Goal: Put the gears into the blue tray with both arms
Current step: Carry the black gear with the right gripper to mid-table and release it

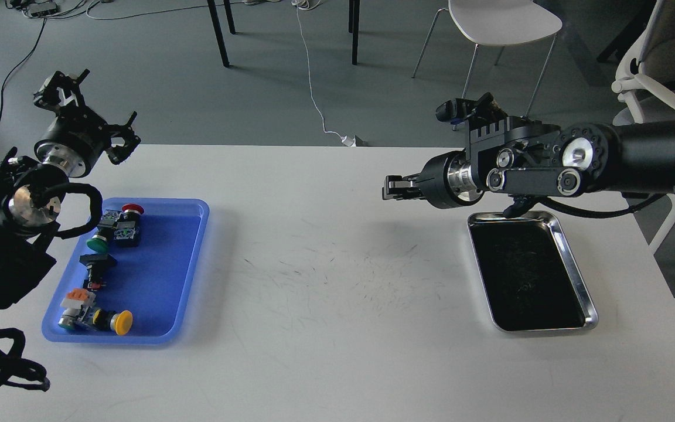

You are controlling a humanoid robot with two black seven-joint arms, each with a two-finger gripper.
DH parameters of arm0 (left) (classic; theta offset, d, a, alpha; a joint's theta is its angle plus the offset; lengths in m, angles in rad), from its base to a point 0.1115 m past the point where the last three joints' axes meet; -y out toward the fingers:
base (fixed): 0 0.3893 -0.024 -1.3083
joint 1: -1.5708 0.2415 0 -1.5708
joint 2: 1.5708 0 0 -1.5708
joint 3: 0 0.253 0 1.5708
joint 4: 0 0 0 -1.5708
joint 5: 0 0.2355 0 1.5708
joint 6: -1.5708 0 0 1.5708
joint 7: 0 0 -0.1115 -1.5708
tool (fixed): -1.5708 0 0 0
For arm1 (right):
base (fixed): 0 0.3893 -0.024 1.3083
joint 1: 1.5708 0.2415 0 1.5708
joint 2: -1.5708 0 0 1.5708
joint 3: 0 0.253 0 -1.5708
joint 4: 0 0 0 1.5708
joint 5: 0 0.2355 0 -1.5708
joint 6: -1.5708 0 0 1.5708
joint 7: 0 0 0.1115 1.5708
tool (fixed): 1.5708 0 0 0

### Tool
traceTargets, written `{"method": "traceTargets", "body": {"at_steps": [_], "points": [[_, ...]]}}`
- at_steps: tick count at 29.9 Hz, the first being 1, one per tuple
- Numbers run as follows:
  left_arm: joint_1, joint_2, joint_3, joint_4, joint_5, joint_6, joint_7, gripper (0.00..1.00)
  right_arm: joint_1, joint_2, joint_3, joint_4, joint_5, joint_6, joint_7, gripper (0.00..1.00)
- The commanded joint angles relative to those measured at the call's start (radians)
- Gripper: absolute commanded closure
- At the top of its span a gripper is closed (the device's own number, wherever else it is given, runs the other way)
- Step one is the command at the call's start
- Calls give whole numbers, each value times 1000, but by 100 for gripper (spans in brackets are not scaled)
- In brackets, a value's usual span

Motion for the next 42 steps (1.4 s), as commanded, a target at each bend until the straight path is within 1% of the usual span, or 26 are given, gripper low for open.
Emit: {"method": "traceTargets", "body": {"at_steps": [1,6,11,14,20,24,28,32,36,40,42], "points": [[-1,0,0,0,0,1,0,1,-13,112,4,4,55,-48,1,98],[-2,0,0,0,0,1,2,1,-19,112,19,-5,137,-63,1,98],[-2,0,-3,0,-2,-1,2,1,-85,112,32,-58,171,-63,8,98],[-4,-2,-3,0,-2,-1,2,1,-125,112,48,-69,192,-62,31,98],[-2,-3,0,0,-2,-1,2,1,-167,112,119,-65,240,-62,39,98],[-4,-2,0,0,-2,-1,2,1,-193,112,193,-57,283,-46,61,98],[-4,0,0,0,-2,-1,2,1,-208,112,225,-40,313,3,65,98],[-6,-2,-2,0,-2,-1,2,1,-237,112,225,-29,313,38,56,98],[-7,0,-5,0,-2,-1,2,1,-274,112,225,-22,315,50,47,97],[-7,9,-6,0,-2,-1,0,1,-302,112,223,-25,315,50,2,96],[-7,14,-6,0,-2,-1,2,1,-322,112,223,-26,315,50,-1,96]]}}
